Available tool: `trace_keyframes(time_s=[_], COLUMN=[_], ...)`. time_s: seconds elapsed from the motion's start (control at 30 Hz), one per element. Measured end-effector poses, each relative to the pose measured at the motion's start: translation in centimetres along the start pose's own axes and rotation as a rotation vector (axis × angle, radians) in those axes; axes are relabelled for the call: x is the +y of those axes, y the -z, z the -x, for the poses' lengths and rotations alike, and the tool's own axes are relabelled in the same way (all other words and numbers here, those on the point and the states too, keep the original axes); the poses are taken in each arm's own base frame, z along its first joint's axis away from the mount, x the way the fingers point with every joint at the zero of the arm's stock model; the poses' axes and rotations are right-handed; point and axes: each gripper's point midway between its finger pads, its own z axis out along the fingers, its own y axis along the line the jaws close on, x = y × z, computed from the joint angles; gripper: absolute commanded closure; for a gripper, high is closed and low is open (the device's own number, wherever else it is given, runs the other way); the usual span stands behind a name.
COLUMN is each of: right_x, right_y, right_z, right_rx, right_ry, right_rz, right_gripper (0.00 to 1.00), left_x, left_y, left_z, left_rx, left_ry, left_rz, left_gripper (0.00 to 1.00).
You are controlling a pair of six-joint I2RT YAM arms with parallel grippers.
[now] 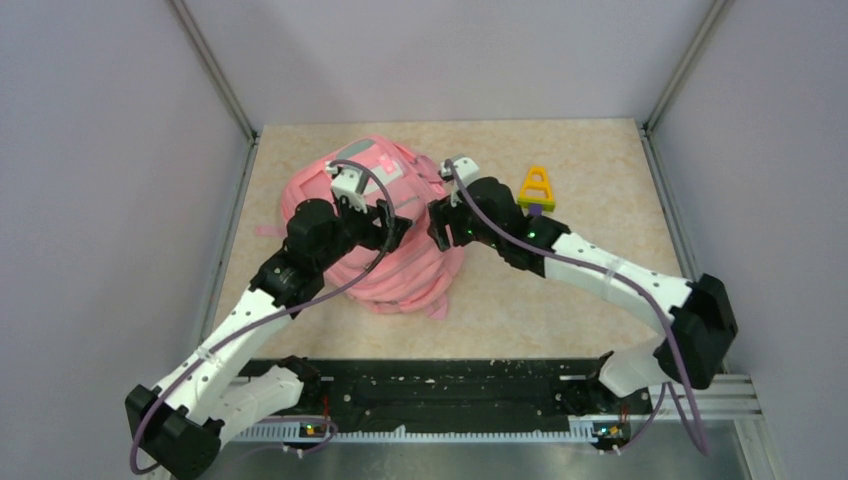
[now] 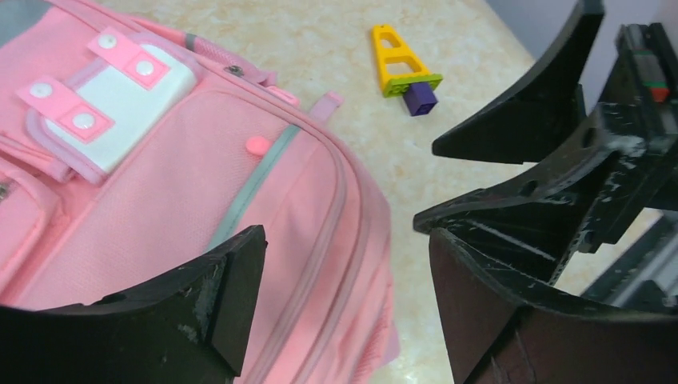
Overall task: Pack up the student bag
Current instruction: Place the personal item in the student bag, then zip the student bag at the center of the board.
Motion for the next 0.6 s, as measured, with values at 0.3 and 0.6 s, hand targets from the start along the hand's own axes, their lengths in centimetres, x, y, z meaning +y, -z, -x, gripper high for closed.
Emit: trace_keyframes(time_s=[0.3,0.6], right_x=[1.3,12.2], right_y=[5.5,1.9], right_z=[-3.4,-6.4], right_rx=[-0.01,0.015], right_ry=[-0.082,-0.05], right_rz=[-0.011,0.12], right_gripper=[0.38,0.41], left_x=[3.8,11.3], left_y=[4.4,5.8], left_z=[-1.4,-9.6], left_rx=[-0.101,-0.084], left_ry=[0.27,0.597], left_rz=[0.161,0.43], left_gripper=[0.12,0.08])
